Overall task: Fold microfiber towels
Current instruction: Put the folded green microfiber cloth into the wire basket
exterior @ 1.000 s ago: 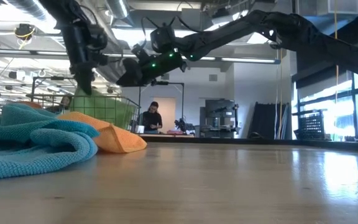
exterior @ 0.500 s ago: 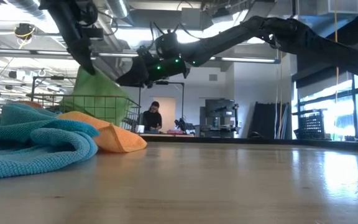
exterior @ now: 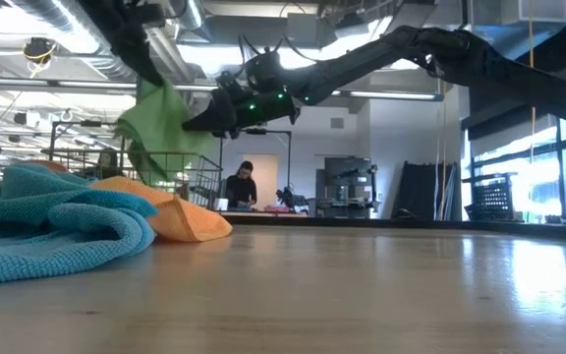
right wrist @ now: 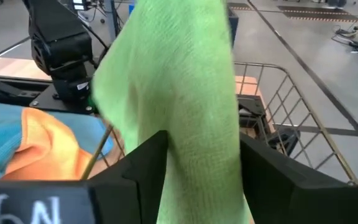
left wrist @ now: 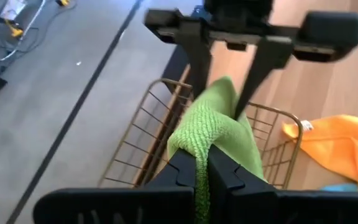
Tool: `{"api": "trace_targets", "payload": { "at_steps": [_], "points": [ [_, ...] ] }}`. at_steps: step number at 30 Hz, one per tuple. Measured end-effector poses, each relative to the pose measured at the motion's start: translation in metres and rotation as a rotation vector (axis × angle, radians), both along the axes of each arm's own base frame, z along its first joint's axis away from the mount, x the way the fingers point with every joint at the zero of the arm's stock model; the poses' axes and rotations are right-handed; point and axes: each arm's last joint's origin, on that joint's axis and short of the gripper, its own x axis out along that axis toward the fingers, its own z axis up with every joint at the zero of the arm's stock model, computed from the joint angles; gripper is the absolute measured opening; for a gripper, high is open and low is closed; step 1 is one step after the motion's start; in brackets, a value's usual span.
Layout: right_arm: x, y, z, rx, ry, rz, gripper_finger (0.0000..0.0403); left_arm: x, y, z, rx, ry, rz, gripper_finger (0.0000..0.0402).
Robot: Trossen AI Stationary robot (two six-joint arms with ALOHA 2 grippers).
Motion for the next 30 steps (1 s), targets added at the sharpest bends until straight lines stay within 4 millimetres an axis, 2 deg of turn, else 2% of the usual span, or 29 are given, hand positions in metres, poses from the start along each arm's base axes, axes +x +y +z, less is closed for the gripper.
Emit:
{"api": "trace_targets", "payload": {
  "at_steps": [4,7,14,18,21,23,27,30],
  "points": [
    [0.0,0.0,0.0,0.006,0.002,0.002,0.0181,-0.003,-0.004,0.021,0.047,-0.017,-0.007,0.0],
    [-0.001,0.0,0.002,0.026,0.003,-0.013,0.0156,-0.005,-0.006,0.024,0.066,0.038,-0.023,0.0],
    [-0.004,-0.002,0.014,0.008,0.0,-0.129,0.0021,-0.006,-0.003,0.009,-0.014,0.149,-0.025,0.0],
    [-0.004,-0.005,0.013,-0.08,0.027,-0.232,0.0017,0.0,0.016,-0.013,-0.004,0.198,0.036,0.0],
    [-0.001,0.001,0.013,-0.32,0.068,-0.254,0.0014,0.006,0.038,-0.036,0.029,0.247,0.132,0.0],
    [0.002,0.007,0.012,-0.421,0.105,-0.27,0.0009,0.007,0.052,-0.052,0.017,0.276,0.209,0.0],
    [0.006,0.015,0.012,-0.453,0.121,-0.313,0.0008,0.008,0.069,-0.076,-0.036,0.352,0.356,0.0],
    [0.008,0.019,0.011,-0.429,0.106,-0.275,0.0015,0.005,0.075,-0.084,-0.07,0.366,0.407,0.0]
  ]
}}
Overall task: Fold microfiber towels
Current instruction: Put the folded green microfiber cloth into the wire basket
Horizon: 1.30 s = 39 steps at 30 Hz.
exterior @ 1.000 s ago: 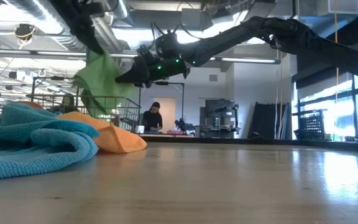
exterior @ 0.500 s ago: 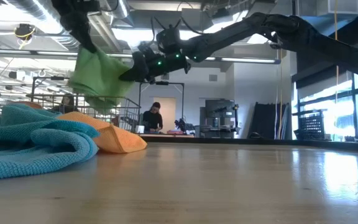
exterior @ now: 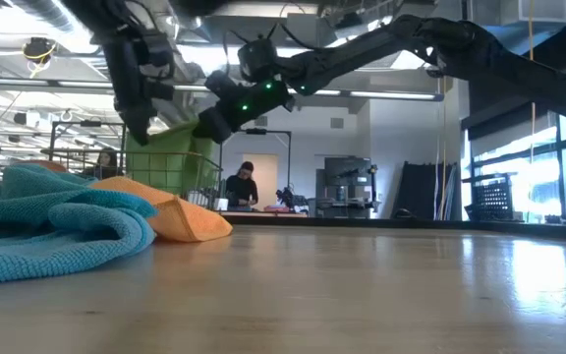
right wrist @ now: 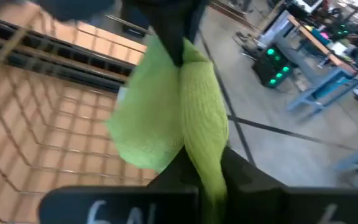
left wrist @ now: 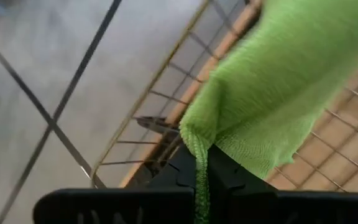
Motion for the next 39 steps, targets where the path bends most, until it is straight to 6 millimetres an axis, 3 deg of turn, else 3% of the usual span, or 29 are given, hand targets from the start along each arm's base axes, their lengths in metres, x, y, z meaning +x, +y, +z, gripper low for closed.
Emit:
{"api": "trace_targets", "payload": {
  "at_steps": [6,21,25,31,39],
  "points": [
    [0.009,0.009,-0.024,0.099,0.016,0.007,0.0012,-0.004,0.009,-0.008,-0.004,0.002,0.051,0.0],
    [0.01,0.006,-0.015,-0.021,-0.011,-0.052,0.0013,-0.003,0.016,-0.007,0.042,-0.089,0.178,0.0],
    [0.008,0.006,-0.024,-0.002,0.042,-0.054,0.0013,-0.004,0.015,-0.023,-0.031,-0.131,0.255,0.0],
    [0.006,0.004,-0.028,0.004,0.067,-0.058,0.0012,-0.002,0.016,-0.038,-0.023,-0.116,0.213,0.0],
    [0.004,-0.01,-0.019,-0.093,-0.007,-0.111,0.0012,0.0,0.024,-0.028,0.13,-0.108,0.213,0.0]
  ]
}}
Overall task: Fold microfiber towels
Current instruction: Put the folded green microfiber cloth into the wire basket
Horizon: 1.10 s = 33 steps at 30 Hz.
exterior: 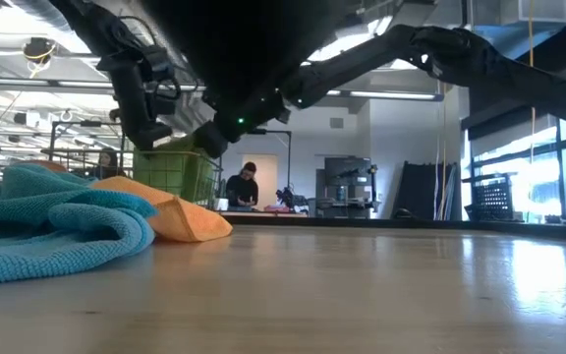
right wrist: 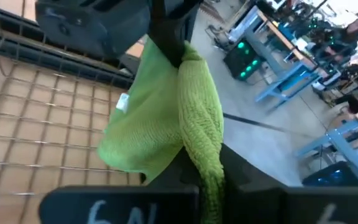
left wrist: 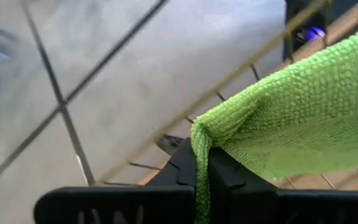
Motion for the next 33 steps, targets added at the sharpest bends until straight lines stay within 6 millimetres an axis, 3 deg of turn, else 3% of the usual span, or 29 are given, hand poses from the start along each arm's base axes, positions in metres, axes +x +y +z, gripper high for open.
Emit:
{"api": "trace_targets", "payload": {
  "at_steps": [6,11,17,21,28,33],
  "points": [
    [0.001,0.0,-0.015,0.045,0.037,0.084,0.0017,-0.001,0.002,0.001,0.037,-0.032,0.086,0.0],
    [0.005,0.004,-0.009,-0.02,0.032,0.059,0.0016,-0.003,-0.003,0.006,0.049,-0.081,0.156,0.0],
    [0.004,0.003,-0.004,0.094,-0.018,0.023,0.0016,-0.006,-0.008,0.011,0.051,-0.136,0.224,0.0],
    [0.003,0.004,-0.009,0.198,-0.004,0.043,0.0023,-0.005,-0.007,0.005,0.023,-0.123,0.22,0.0],
    [0.004,0.008,-0.011,0.227,0.004,0.046,0.0022,-0.004,-0.005,-0.004,-0.04,-0.031,0.136,0.0],
    [0.003,0.007,-0.009,0.255,0.001,0.04,0.005,-0.01,-0.004,-0.004,-0.02,0.028,0.184,0.0004]
  ]
}}
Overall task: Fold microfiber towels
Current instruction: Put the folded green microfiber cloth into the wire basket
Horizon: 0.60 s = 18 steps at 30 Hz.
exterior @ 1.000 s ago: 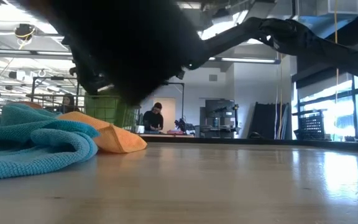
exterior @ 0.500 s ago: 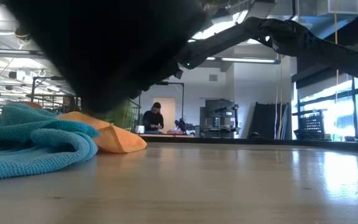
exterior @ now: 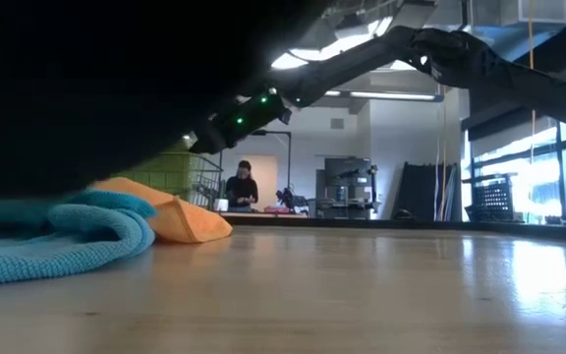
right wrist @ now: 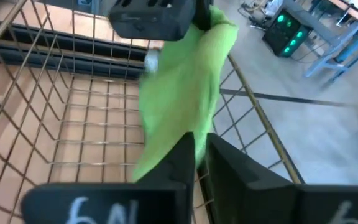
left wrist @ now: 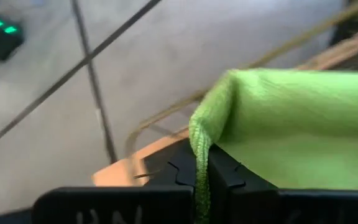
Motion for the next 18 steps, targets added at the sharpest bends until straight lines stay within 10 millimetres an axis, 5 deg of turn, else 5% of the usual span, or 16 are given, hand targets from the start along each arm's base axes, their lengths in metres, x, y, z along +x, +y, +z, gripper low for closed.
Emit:
{"api": "trace_targets", "payload": {
  "at_steps": [11,18],
  "points": [
    [-0.005,-0.005,0.015,0.058,-0.02,0.05,0.0146,0.004,-0.003,0.0,-0.037,-0.071,-0.066,0.007],
    [-0.012,-0.002,0.04,0.05,-0.032,0.042,0.0156,0.004,-0.009,0.003,-0.077,-0.087,-0.134,0.0038]
  ]
}}
